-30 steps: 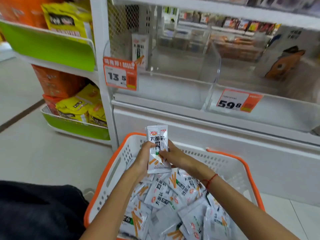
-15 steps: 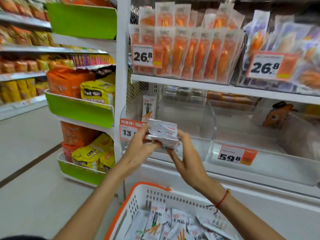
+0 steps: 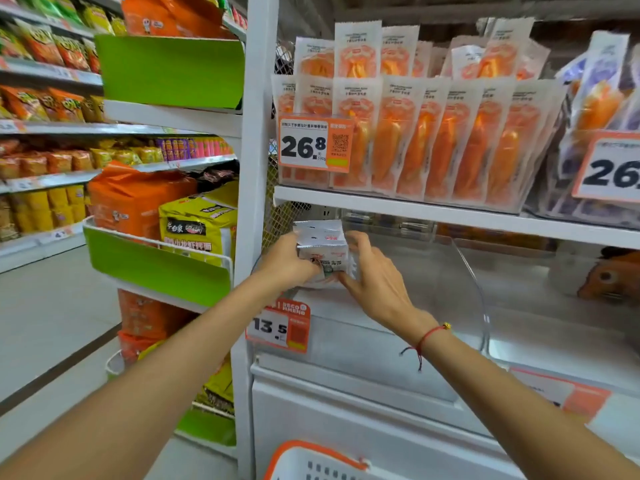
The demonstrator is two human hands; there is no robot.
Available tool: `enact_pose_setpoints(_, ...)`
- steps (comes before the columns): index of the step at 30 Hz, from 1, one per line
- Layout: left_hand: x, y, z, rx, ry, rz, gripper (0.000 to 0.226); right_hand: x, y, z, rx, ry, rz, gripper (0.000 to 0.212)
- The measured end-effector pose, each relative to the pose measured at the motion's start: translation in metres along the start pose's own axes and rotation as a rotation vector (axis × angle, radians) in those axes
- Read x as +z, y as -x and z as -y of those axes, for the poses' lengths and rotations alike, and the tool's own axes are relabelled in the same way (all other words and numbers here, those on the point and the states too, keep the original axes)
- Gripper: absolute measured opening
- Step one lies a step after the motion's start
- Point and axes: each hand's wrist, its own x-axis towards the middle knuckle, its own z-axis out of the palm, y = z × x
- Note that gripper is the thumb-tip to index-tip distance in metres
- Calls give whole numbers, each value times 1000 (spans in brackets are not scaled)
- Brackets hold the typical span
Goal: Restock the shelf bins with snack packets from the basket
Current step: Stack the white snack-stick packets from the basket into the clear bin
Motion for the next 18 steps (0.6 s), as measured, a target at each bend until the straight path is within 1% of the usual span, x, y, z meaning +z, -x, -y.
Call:
enact_pose_setpoints(2,9,-19,2,-94,-24,21,53,11,-17,-11,99,-6,135,49)
enact_pose_setpoints(4,19,-41,9,-183,-48,63,44,28,-33,-26,169,-48,255,53)
enact_pose_setpoints(7,28,-67,20,-382,-10,151,34,50,-55,-47,201,-69,384,57)
enact_pose_setpoints(9,32,-85,27,-475,-42,202,30,64,-70,-56,205,-71,451,55)
enact_pose_setpoints(11,36,-102,38,-543,-96,224,33,79,-83,-62,200,-65,505,52)
enact_pose_setpoints(14,42,-122,50,-590,-140,224,42,96,-96,-68,264,-76,535,52)
enact_pose_setpoints(18,43,-137,48,-511,-114,205,47,112,-110,-75,352,-195,527,35)
